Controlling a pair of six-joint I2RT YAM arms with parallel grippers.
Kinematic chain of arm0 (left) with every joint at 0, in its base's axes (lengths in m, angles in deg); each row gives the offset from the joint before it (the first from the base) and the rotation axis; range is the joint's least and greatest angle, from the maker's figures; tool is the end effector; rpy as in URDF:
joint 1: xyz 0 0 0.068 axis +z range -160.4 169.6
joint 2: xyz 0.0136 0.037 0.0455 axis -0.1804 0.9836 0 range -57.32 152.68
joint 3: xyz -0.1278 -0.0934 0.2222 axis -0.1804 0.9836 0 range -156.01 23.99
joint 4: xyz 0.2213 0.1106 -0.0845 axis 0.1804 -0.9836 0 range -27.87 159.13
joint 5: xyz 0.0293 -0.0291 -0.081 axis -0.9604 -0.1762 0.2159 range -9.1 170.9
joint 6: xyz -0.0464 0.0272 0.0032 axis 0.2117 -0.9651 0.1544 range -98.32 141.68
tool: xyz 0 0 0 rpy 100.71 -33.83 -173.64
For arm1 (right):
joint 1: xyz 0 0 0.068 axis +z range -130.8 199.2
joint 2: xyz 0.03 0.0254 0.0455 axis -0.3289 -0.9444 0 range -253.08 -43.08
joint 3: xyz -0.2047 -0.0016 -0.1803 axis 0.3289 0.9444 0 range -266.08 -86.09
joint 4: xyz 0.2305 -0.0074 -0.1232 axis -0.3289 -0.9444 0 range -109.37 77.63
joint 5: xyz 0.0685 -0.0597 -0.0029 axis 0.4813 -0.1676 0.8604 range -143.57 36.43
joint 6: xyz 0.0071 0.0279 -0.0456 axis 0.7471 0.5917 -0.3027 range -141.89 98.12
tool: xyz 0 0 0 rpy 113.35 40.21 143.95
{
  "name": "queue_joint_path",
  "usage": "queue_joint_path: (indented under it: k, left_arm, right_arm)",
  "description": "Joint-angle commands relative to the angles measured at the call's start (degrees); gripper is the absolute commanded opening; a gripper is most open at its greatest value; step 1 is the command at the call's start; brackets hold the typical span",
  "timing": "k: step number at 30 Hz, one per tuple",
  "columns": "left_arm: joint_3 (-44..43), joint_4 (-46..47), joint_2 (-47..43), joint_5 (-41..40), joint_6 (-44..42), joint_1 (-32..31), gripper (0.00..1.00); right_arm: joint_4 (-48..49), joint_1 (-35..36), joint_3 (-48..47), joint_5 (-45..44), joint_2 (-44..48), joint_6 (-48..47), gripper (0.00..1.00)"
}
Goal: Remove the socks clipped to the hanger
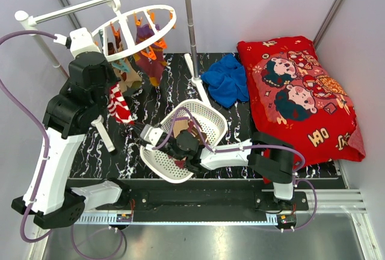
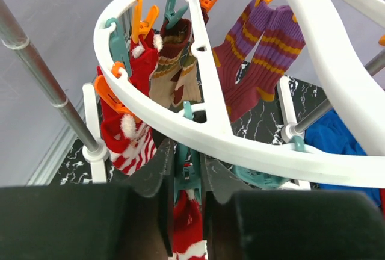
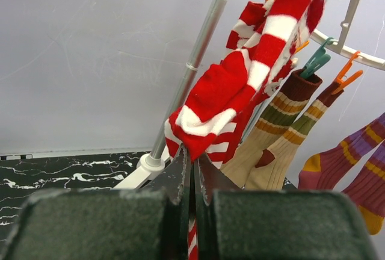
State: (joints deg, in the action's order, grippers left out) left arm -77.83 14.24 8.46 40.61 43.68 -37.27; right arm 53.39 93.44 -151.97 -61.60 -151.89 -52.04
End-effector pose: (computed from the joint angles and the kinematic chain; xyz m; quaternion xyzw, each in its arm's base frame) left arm 0.1623 -0.0564 0.5142 -0.1677 0.7714 0.0291 0.6131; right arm 0.1205 0.4087 0.2829 -0.4002 0.3843 0.2759 0.7848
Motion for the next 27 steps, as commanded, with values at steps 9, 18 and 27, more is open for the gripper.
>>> queue_joint_path:
  k: [9, 18, 27]
  left_arm:
    - [-0.13, 6.11, -0.04, 4.43, -3.18, -0.2, 0.0]
    - [2.41, 9.45, -1.97, 11.2, -5.12, -0.2, 0.11]
    - [4.08, 12.26, -3.46, 16.03, -6.09, -0.2, 0.31]
  right_arm:
    - [5.88, 0.73, 10.23, -9.62, 7.19, 15.36, 0.0]
    - [-29.88, 0.65, 15.69, -35.63, 20.4, 40.25, 0.01]
    - [-37.98, -0.58, 14.4, -40.92, 15.13, 44.48, 0.4]
